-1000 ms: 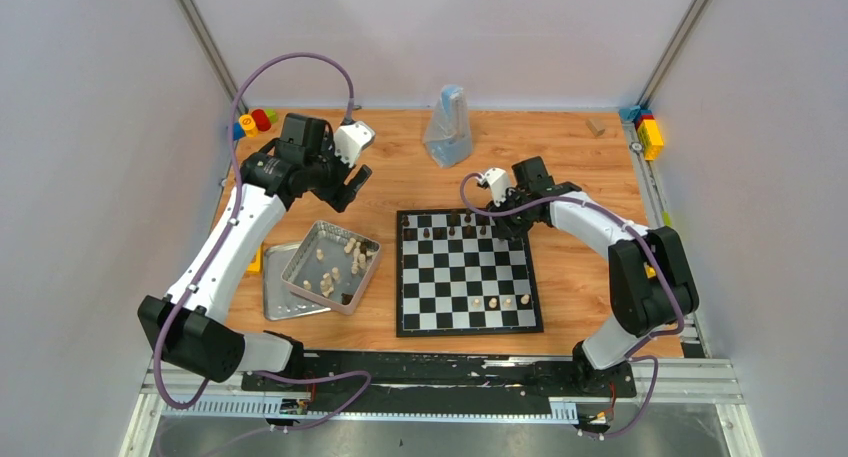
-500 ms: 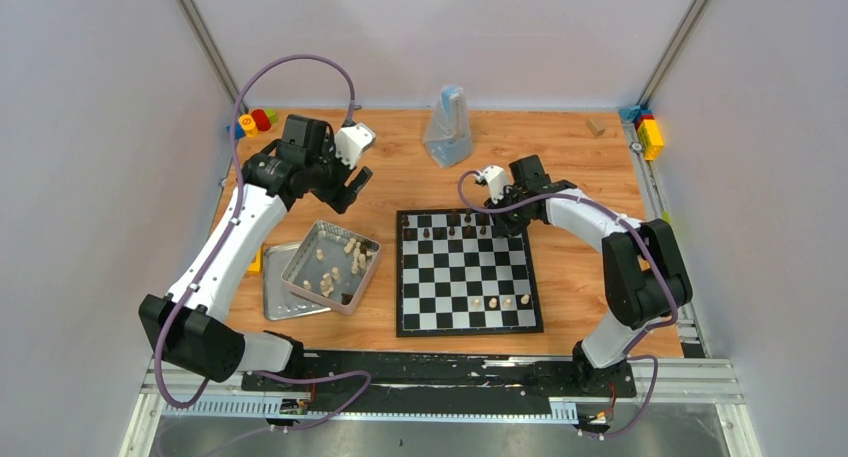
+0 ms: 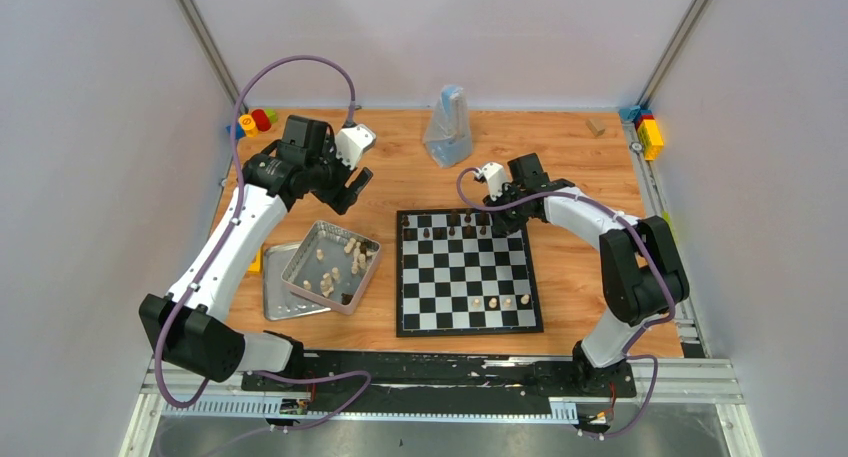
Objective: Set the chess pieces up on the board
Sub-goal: Place the chess piece on the chessboard.
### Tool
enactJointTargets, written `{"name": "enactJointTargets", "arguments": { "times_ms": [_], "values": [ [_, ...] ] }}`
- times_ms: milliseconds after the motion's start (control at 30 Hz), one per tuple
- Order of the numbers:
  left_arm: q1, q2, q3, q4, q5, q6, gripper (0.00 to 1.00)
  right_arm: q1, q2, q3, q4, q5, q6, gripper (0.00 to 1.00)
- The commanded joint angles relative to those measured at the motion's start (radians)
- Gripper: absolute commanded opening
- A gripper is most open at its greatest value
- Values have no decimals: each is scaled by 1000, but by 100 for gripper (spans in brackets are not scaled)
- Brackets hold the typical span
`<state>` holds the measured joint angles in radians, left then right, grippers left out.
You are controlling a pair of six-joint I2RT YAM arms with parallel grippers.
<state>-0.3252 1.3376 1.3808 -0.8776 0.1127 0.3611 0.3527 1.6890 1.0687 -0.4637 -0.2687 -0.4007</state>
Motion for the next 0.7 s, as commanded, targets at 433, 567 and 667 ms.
{"name": "enactJointTargets", "arguments": {
  "times_ms": [433, 567, 667],
  "values": [
    [5, -13, -6, 25, 17, -1, 84, -5, 5, 1, 23, 47, -3, 13],
    [5, -11, -9, 25, 16, -1, 84, -13, -3, -2, 22, 42, -4, 13],
    [4, -10, -9, 24, 16, 0, 84, -16, -7, -4, 19, 37, -4, 13]
  ]
}}
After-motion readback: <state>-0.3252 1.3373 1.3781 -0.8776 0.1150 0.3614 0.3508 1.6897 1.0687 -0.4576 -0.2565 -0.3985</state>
